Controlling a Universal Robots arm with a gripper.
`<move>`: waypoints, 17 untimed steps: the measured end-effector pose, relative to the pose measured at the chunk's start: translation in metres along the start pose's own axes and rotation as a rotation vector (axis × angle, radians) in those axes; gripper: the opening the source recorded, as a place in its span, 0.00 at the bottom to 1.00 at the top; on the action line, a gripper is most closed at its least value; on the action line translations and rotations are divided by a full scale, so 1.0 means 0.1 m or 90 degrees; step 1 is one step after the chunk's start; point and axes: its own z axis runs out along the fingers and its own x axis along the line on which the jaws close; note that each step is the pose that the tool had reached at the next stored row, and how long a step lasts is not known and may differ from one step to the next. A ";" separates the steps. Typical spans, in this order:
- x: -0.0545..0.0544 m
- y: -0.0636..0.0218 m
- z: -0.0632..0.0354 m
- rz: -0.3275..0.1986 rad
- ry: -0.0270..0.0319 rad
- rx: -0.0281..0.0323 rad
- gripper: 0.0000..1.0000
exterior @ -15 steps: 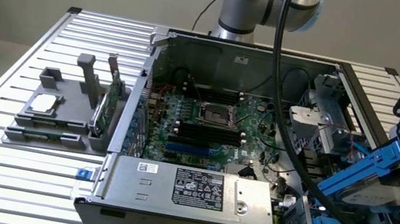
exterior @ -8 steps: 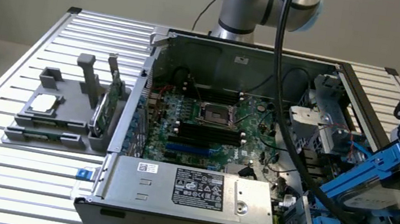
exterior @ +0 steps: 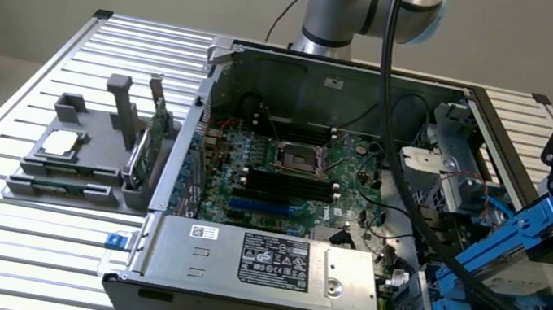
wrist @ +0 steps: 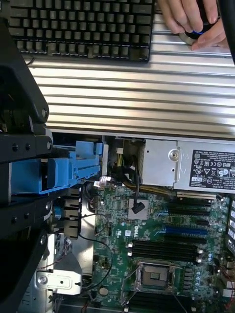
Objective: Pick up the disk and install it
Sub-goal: 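Pick up the disk, then insert the disk into the insertion slot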
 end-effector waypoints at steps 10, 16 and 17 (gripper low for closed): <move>-0.16 -0.005 0.002 0.001 0.0196 -0.0010 0.33; -0.16 -0.005 -0.003 0.002 0.0213 -0.0010 0.33; -0.16 -0.005 -0.004 0.002 0.0213 -0.0010 0.33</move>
